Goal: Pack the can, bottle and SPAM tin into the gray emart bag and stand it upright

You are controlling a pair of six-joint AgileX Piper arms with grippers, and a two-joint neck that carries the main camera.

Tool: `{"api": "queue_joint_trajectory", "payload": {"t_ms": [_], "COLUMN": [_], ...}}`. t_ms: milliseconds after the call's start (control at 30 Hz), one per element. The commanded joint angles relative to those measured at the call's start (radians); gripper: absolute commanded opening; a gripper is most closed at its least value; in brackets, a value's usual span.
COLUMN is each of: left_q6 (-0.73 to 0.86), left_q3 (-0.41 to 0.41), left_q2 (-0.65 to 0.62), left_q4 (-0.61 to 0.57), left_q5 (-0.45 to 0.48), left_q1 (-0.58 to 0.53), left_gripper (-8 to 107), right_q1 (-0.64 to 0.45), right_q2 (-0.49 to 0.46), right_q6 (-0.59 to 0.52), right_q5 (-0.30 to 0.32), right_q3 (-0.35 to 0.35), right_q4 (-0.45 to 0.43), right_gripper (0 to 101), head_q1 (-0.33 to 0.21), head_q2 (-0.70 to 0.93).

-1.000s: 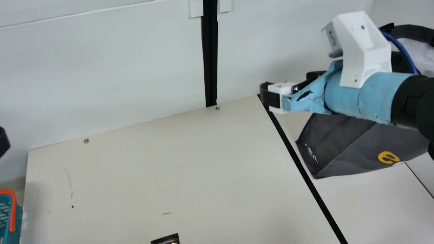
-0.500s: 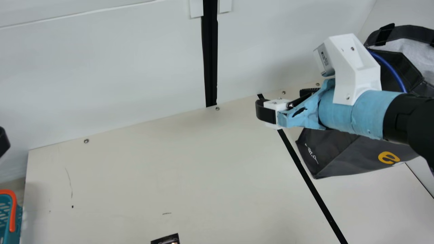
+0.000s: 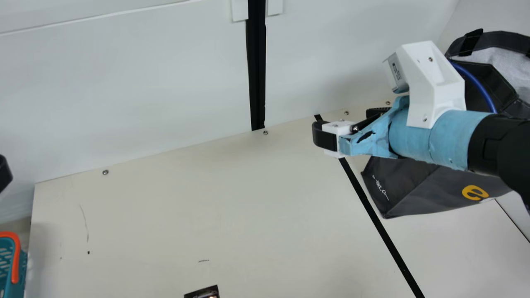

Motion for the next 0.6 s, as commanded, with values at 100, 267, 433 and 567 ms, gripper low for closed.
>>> {"api": "queue_joint_trajectory", "payload": {"t_ms": [100, 267, 433, 567], "left_q6": [0.000, 0.000, 0.000, 0.000], "left_q3": [0.000, 0.000, 0.000, 0.000], "left_q2": [0.000, 0.000, 0.000, 0.000], "left_q4": [0.000, 0.000, 0.000, 0.000], "left_q5": [0.000, 0.000, 0.000, 0.000], "left_q1": [0.000, 0.000, 0.000, 0.000], "left_gripper": [90, 90, 90, 90], "right_q1": [0.000, 0.000, 0.000, 0.000], "right_q2": [0.000, 0.000, 0.000, 0.000], "right_q6": [0.000, 0.000, 0.000, 0.000], "right_q5": [0.000, 0.000, 0.000, 0.000], "right_q3": [0.000, 0.000, 0.000, 0.000], "right_q4": [0.000, 0.000, 0.000, 0.000], "right_gripper": [95, 95, 95, 95], "head_q1": [-0.024, -0.024, -0.024, -0.024], "head_q2": [-0.001, -0.001, -0.001, -0.001]}}
